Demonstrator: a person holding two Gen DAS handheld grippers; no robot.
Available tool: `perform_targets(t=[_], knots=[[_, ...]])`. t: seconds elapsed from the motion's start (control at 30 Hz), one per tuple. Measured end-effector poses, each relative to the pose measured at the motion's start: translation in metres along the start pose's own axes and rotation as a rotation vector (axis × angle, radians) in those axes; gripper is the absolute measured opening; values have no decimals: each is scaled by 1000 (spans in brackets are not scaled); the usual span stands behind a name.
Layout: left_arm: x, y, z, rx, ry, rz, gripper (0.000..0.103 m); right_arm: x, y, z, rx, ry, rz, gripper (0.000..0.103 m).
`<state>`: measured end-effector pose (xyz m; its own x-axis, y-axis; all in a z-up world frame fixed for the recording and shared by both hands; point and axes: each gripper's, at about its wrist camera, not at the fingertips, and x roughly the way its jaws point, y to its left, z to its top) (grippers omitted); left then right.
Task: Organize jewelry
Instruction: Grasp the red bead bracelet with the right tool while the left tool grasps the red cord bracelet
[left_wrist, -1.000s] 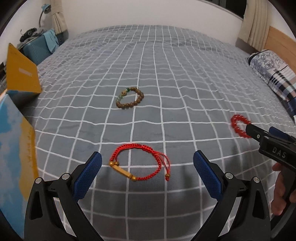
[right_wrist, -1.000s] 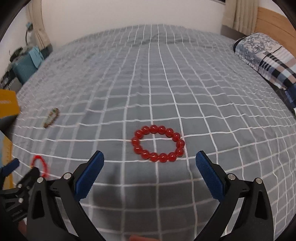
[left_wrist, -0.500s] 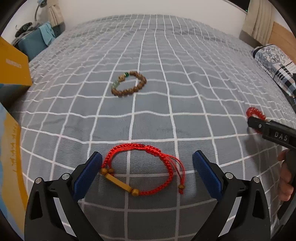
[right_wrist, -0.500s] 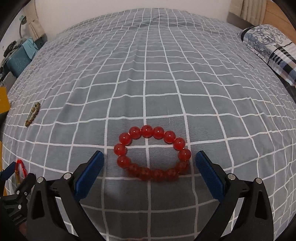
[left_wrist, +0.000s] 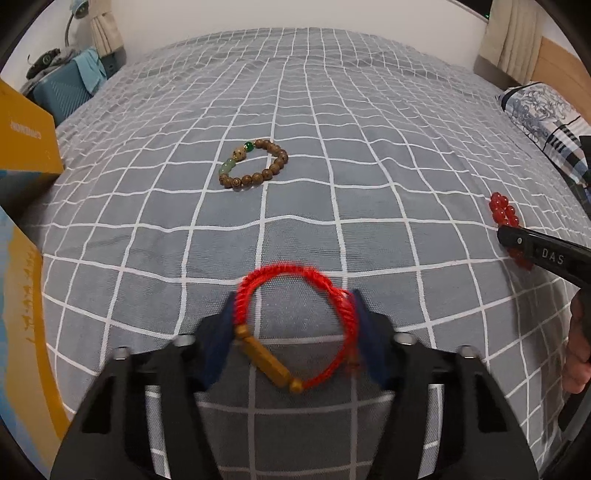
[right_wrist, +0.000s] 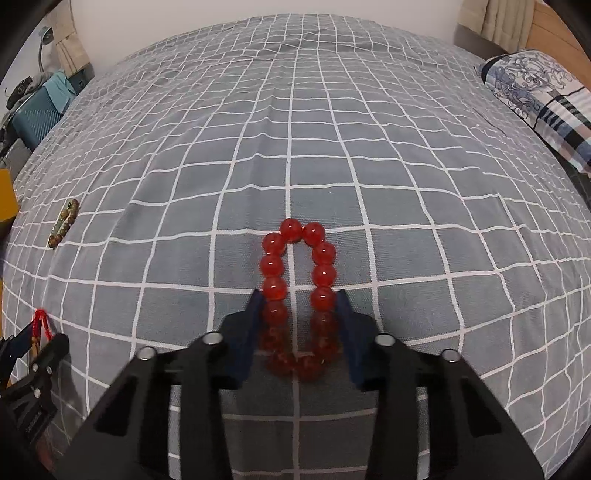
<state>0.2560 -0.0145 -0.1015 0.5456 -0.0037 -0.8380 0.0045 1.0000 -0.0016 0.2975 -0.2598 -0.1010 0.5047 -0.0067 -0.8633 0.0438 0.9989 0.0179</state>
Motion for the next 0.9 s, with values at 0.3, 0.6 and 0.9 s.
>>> perform_targets(t=[0.3,0.6,0.9], knots=[[-14,8,1,-26,-10,-23,10,-13,1,1,-3,-28,-9,13],[-27,4,2,-17,-38,-26,10,-23,-2,0,5,-50,-7,13],[-32,5,2,-16,-49,-22,10,-35,5,-3,-10,-85,0,13]])
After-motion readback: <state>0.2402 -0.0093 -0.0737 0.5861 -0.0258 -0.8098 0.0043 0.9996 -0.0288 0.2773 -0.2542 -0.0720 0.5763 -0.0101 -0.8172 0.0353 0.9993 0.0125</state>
